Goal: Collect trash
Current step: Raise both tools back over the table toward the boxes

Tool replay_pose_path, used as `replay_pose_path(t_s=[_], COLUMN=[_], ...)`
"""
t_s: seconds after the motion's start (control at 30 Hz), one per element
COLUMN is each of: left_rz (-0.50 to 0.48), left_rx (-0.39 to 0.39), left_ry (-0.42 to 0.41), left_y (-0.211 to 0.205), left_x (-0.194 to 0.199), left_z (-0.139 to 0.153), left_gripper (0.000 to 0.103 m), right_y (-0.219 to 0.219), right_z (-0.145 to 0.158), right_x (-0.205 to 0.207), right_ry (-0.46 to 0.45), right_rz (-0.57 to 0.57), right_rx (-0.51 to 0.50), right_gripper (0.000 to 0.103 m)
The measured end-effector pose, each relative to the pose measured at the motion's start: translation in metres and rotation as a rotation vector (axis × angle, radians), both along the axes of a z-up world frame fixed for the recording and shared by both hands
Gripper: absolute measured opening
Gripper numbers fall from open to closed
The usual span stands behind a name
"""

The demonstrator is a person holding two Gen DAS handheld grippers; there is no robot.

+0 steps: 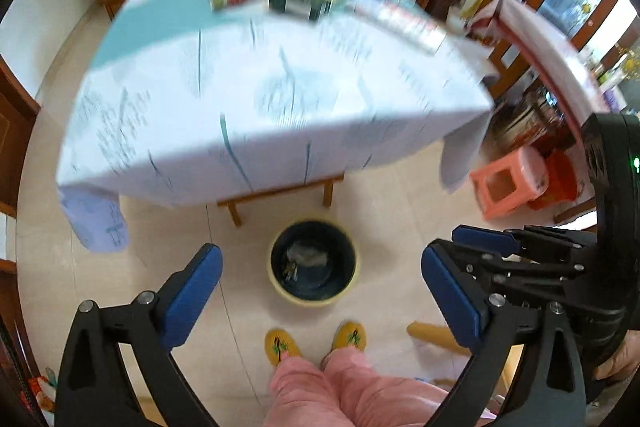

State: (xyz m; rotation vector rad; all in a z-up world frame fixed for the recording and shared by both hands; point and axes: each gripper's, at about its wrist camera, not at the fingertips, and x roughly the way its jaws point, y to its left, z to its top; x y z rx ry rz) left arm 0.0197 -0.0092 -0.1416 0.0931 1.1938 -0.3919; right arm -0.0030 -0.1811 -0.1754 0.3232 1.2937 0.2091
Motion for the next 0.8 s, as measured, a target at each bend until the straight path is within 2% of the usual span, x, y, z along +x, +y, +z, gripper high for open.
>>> replay_pose_path(t_s=[0.17, 0.23, 0.3, 0.37, 0.43, 0.57, 0.73, 0.8], left_rz=[-0.007, -0.005, -0.004, -0.006, -0.017, -0.056, -0.118, -0.143], left_rx=[-0.049, -0.076, -0.094, -0.107, -0.111, -0.121, -0.123, -0.134], left_ry=[-0.086, -0.131, -0.171, -0.209, -0.231, -0.267, -0.316, -0.328], left_y=[-0.002, -0.004, -0.007, -0.007, -0.010, -0.011, -0.014, -0.014], left_x=[0.002, 0.002, 0.000, 0.003, 0.007, 0.020, 0.039, 0.049], left_z=[0.061, 0.082, 0.098, 0.114, 0.125, 0.145, 0.166, 0.172], left_gripper=[0.102, 0.102, 0.102, 0.102, 0.102, 0.102, 0.102, 0.102], right_y=[-0.007, -0.013, -0.016, -0.019, -0.021, -0.024, -0.034, -0.037], right_z=[0.058, 0.074, 0.092, 0.109, 0.126, 0.152, 0.175, 0.181], right_x=[-0.004, -0.001, 0.002, 0.006, 0.012, 0.025, 0.037, 0.043], right_ry=[-0.113, -0.150, -0.194, -0.228, -0.269, -0.331, -0.378, -0.390], right_rz=[0.038, 0.036, 0.033, 0.025, 0.010, -0.031, -0.117, -0.148], right_rx=[-0.039, -0.046, -0.050, -0.056, -0.063, -0.087, -0.117, -0.134], right_gripper=[0.049, 0.051, 0.052, 0.059, 0.065, 0.068, 0.082, 0.083])
